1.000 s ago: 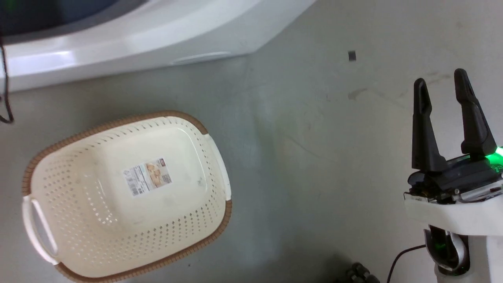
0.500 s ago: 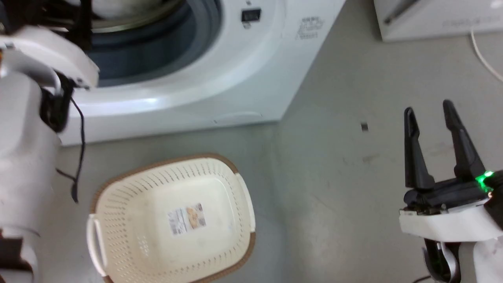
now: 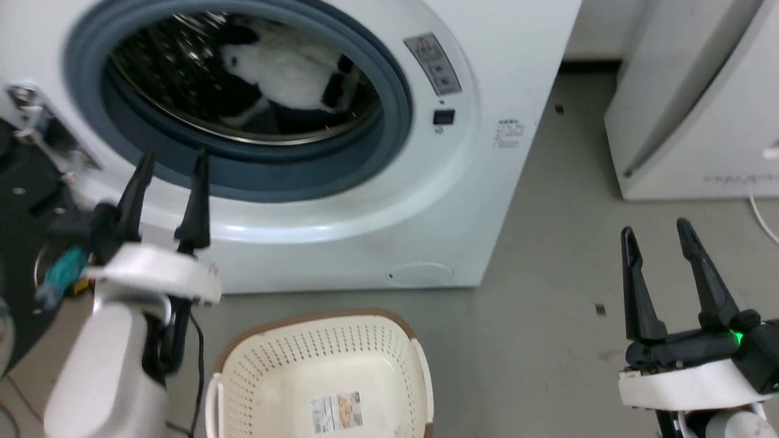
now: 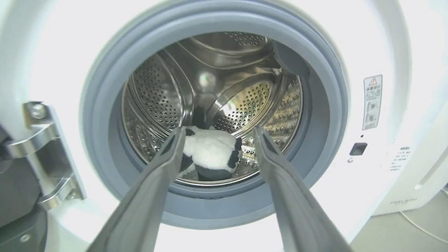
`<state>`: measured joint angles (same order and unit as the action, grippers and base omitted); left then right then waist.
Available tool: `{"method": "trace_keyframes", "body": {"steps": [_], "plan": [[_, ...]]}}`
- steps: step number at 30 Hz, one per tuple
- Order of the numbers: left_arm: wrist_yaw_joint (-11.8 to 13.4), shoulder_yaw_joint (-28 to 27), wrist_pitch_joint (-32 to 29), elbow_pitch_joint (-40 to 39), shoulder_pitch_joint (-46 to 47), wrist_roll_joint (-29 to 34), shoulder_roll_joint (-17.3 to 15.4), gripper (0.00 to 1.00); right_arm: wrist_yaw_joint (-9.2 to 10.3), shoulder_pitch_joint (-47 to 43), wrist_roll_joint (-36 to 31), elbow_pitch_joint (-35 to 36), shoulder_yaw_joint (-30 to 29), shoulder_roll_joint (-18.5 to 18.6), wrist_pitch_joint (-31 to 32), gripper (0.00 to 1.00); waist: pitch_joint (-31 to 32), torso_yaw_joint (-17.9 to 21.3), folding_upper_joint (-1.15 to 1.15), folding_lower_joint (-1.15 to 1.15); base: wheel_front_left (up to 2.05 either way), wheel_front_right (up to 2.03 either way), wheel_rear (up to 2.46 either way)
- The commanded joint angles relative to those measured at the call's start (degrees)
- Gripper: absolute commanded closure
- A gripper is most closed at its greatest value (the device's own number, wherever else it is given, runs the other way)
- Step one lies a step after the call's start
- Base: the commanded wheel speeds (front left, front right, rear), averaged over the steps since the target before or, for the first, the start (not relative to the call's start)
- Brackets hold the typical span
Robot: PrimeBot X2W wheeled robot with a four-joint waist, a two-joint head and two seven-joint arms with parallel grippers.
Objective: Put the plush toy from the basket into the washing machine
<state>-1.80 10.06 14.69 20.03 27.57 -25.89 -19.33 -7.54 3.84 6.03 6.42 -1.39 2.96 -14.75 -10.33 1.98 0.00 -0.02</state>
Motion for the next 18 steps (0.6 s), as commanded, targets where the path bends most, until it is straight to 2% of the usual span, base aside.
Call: {"method": "trace_keyframes", "body": {"steps": [1,9,14,15,18], "plan": [[0.9,-1.9,0.3,-2.2,-3.3,-0.5,1.1,0.0,0.05,-1.1,0.0,-0.1,-0.1,-0.1,-0.3,0.0,2.9,-1.9,0.0,0.02,0.0,0.0,0.0],[3.0,-4.6,0.3,-11.9,-18.7,3.4,4.1,0.0,0.05,-4.1,-0.2,-0.7,0.3,-0.1,-0.3,0.0,7.0,-2.7,0.0,0.02,0.0,0.0,0.0],[4.5,-4.3,0.3,-14.8,-25.3,6.0,6.5,0.0,0.05,-5.4,-0.2,-1.3,0.6,-0.1,-0.3,0.0,8.4,-2.9,0.0,0.02,0.0,0.0,0.0],[4.7,-4.3,0.3,-15.3,-27.8,7.3,8.0,0.0,0.05,-6.1,0.0,-1.5,0.9,-0.1,-0.3,0.0,9.1,-3.0,0.0,0.02,0.0,0.0,0.0],[4.5,-4.5,0.3,-15.7,-29.5,8.7,9.1,0.0,0.05,-6.8,0.3,-1.6,1.0,-0.1,-0.3,0.0,9.6,-3.2,0.0,0.02,0.0,0.0,0.0]]}}
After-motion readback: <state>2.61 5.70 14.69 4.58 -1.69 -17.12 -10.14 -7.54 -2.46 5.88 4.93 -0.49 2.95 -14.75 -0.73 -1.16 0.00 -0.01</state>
